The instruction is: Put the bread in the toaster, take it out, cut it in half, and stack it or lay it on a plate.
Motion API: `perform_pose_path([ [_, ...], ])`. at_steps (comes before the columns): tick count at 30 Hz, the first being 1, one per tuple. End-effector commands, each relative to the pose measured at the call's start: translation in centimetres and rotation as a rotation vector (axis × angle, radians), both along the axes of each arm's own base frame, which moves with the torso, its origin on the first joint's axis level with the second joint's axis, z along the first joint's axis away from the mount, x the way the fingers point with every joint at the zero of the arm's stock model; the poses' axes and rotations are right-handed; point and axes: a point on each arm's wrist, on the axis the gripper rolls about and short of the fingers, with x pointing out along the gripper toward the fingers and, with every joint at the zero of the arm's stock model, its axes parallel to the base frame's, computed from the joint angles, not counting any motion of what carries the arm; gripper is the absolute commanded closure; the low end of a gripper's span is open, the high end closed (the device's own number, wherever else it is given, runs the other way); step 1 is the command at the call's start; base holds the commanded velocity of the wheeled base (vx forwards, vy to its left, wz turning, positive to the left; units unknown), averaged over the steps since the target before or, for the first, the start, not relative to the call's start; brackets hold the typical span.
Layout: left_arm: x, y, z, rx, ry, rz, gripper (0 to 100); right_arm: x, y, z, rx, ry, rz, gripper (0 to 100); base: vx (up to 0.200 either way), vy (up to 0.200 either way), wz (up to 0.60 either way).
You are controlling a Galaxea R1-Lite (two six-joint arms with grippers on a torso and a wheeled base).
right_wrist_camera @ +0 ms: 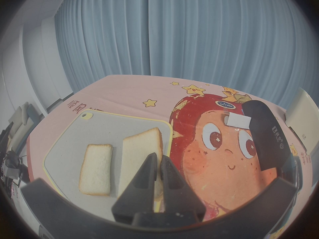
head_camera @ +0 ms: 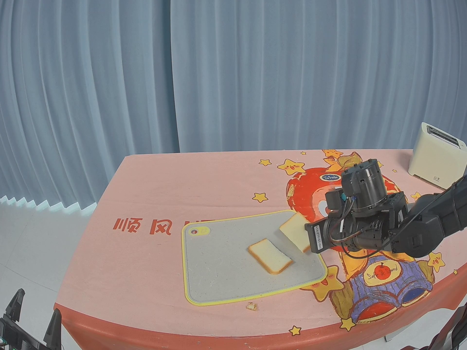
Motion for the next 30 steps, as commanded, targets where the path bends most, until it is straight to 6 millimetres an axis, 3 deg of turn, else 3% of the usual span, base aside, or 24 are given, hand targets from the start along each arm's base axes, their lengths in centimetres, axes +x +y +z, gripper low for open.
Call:
perform_pose_path([
  [1, 0.1, 0.0, -0.5, 0.000, 0.007, -0.001, 0, -0.1, -0.1, 0.5, 0.011, -0.014, -0.001, 100, 0.000, 0.000, 0.00],
  [5, 0.1, 0.0, -0.5, 0.000, 0.007, -0.001, 0, -0.4, -0.3, 0.9, 0.019, -0.020, -0.003, 100, 0.000, 0.000, 0.00],
  [13, 0.1, 0.0, -0.5, 0.000, 0.007, -0.001, 0, -2.6, -1.7, 3.9, 0.127, -0.066, -0.047, 100, 0.000, 0.000, 0.00],
  [22, 0.1, 0.0, -0.5, 0.000, 0.007, -0.001, 0, -5.2, -3.6, 4.5, 0.201, -0.063, -0.110, 100, 0.000, 0.000, 0.00],
  [30, 0.1, 0.0, -0.5, 0.000, 0.007, 0.000, 0, -10.0, -7.3, 4.9, 0.208, -0.120, -0.184, 100, 0.000, 0.000, 0.00],
])
